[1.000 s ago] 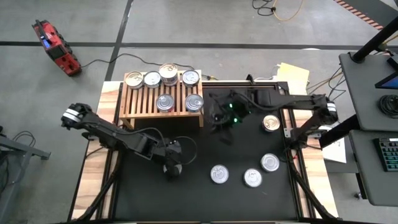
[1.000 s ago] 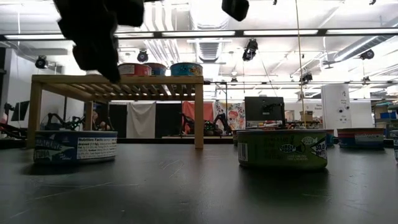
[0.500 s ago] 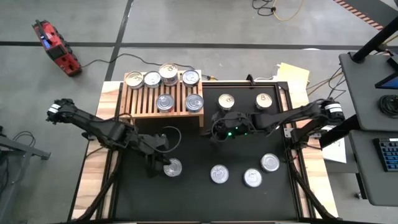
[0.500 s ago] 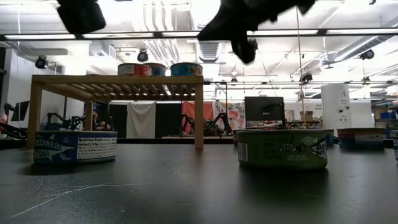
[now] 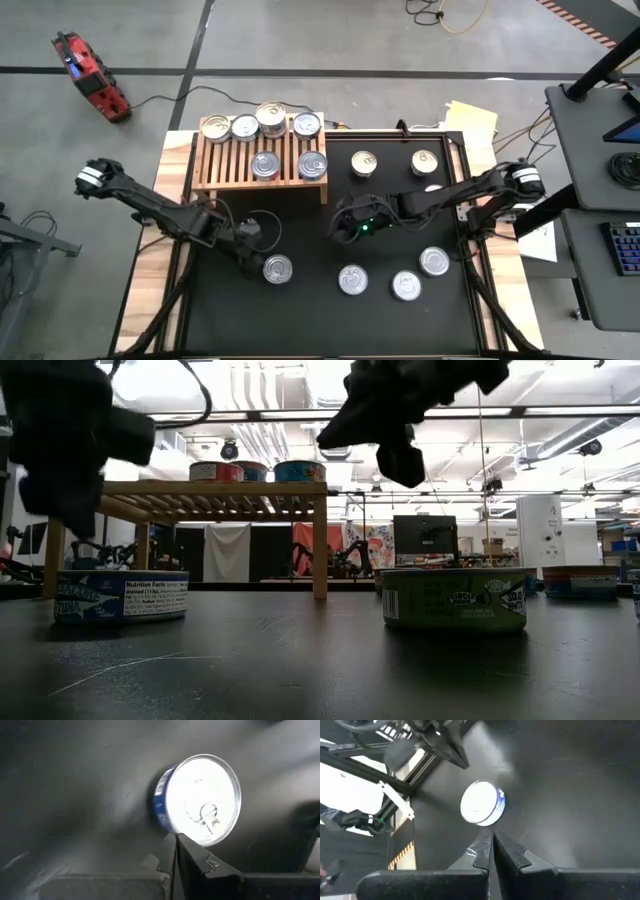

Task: Stack canned seafood by type on shelf
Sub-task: Stack the blue tuna can on top of the other blue tuna can on the shelf

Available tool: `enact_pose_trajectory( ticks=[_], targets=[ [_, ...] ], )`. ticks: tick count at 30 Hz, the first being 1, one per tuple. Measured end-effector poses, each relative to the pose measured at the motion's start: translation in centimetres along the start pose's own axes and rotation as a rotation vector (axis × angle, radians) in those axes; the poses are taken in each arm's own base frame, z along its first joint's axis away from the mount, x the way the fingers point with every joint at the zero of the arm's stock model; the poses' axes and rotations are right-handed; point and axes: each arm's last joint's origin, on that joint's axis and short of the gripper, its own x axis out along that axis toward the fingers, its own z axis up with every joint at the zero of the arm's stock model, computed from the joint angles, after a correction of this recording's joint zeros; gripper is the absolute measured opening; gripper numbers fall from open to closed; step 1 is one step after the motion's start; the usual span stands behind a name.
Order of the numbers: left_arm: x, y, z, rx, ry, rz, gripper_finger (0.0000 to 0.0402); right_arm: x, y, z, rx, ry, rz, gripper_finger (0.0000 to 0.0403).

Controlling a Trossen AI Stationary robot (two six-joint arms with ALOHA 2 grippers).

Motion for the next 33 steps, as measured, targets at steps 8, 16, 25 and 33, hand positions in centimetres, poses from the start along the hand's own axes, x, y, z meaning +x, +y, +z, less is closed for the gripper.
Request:
enact_pose_trajectory(
  ticks=[8,16,25,33],
  targets=[
    [2.1,0.2,-0.2,0.023,-0.141,-0.243,0.0000,3.8,1.3,-0.1,-0.059,0.084,-0.076,0.0009],
    [2.3,0.7,-0.5,-0.008,-0.125,-0.230,0.0000,8.6,1.1,0.3,-0.188,0.108,-0.093,0.0009],
    [2.5,1.1,-1.3,0.027,-0.055,-0.181,0.0000,13.1,1.1,0.4,-0.380,0.046,0.000,0.0009],
    [2.6,1.2,-1.4,0.022,-0.054,-0.176,0.0000,14.8,1.1,-0.3,-0.441,0.061,0.026,0.0009]
  ],
)
